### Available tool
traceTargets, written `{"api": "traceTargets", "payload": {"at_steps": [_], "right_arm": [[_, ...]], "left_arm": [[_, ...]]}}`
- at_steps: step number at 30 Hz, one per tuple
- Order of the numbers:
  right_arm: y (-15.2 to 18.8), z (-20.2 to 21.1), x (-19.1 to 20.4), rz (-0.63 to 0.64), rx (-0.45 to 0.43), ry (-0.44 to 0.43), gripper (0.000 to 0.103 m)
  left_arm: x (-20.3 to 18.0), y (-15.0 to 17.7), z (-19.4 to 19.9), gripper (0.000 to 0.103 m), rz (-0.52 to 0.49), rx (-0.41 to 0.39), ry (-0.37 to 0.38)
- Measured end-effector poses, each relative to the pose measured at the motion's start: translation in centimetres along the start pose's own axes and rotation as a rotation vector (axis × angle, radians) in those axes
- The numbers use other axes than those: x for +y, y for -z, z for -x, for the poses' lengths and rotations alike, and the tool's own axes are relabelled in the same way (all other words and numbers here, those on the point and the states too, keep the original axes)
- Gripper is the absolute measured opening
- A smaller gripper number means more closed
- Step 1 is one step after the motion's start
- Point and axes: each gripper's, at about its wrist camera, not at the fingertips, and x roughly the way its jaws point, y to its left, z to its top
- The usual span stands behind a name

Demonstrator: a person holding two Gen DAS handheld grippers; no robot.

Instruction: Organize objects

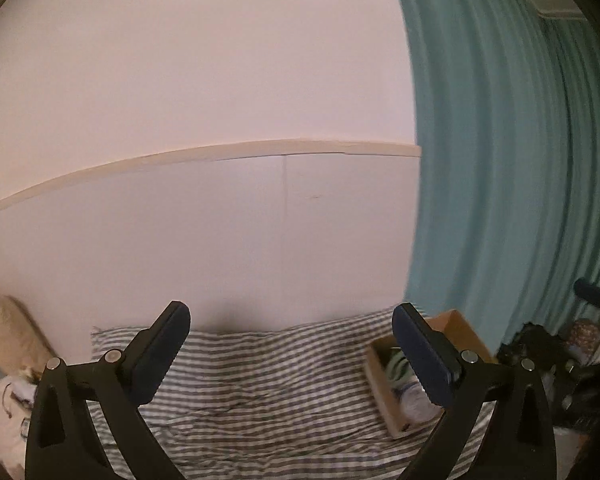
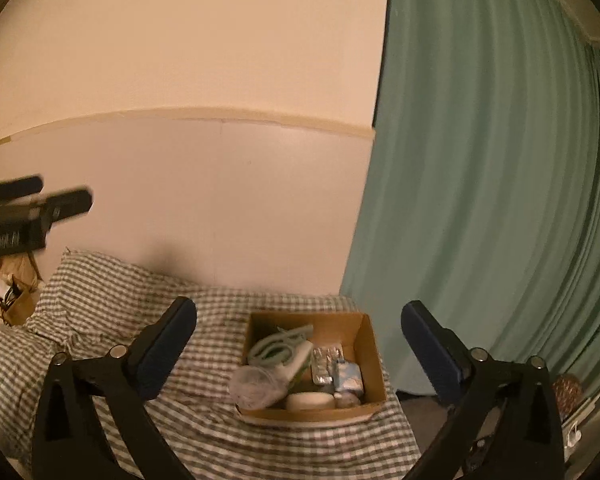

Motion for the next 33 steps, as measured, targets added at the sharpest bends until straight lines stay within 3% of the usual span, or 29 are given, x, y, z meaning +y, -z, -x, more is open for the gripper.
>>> {"api": "traceTargets", "payload": {"at_steps": [5, 9, 11, 14, 16, 22, 33], "right_arm": [[2.1, -0.9, 2.3, 0.005, 0.01, -0.032, 0.103], [4.4, -2.3, 3.6, -0.008, 0.022, -0.101, 0.103], [5.4, -3.2, 3.9, -0.005, 0.011, -0.103, 0.103], [6.7, -4.7, 3.8, -0.006, -0.009, -0.082, 0.103], [7.5, -5.7, 3.4, -0.01, -0.003, -0.084, 0.103], [8.7, -7.2, 1.9, -0.059, 0.027, -0.077, 0.103], [8.8, -7.6, 2.1, -0.043, 0.042, -0.06, 0.103]], "left_arm": [[1.4, 3.4, 1.8, 0.103, 0.078, -0.077, -0.107], [1.4, 6.3, 0.9, 0.103, 0.127, -0.083, -0.111], [1.1, 8.0, -0.7, 0.103, 0.112, -0.074, -0.099], [0.6, 9.9, -2.9, 0.103, 0.071, -0.006, -0.104], [0.2, 11.2, -4.8, 0.103, 0.057, 0.047, -0.067], [-0.4, 11.9, -6.2, 0.103, 0.077, 0.063, -0.046], [-0.1, 11.6, -4.9, 0.103, 0.068, 0.063, -0.069]]}}
